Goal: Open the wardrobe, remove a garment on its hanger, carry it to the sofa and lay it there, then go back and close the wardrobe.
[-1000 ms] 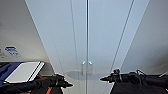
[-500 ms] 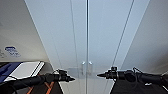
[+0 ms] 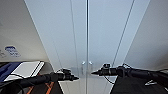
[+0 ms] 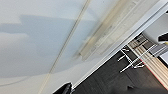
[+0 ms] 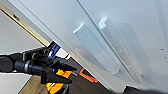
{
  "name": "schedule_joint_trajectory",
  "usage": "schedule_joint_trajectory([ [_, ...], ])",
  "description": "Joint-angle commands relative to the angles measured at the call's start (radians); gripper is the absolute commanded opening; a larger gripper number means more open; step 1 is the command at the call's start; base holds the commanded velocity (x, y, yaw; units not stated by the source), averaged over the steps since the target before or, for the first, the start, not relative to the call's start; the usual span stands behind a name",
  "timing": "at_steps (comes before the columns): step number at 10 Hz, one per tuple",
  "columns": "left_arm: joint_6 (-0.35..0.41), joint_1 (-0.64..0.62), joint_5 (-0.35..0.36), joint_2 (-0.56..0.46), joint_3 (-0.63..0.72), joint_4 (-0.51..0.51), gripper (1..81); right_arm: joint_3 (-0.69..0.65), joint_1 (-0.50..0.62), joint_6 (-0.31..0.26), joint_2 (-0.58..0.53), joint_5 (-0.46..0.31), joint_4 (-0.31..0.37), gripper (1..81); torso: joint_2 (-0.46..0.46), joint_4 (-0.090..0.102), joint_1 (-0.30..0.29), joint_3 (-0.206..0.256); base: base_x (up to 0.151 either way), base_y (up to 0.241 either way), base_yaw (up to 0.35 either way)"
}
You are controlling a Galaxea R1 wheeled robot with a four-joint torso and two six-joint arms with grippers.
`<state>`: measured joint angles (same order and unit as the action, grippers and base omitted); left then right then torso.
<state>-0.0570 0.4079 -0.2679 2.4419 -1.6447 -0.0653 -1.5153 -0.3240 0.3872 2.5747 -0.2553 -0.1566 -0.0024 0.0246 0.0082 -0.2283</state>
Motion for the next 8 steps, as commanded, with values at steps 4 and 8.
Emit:
schedule_joint_trajectory([
  [4,0.002,-0.152,-0.011,0.014,-0.026,-0.005,81.1,-0.13,0.199,0.062,0.089,0.03,0.008,81.1,0.0,0.0,0.0,0.0,0.0,0.0,0.0],
  [8,0.003,-0.152,-0.014,0.025,-0.052,-0.004,81.1,-0.109,0.205,0.074,0.1,0.05,-0.072,81.1,0.0,0.0,0.001,0.0,0.0,0.0,0.0],
])
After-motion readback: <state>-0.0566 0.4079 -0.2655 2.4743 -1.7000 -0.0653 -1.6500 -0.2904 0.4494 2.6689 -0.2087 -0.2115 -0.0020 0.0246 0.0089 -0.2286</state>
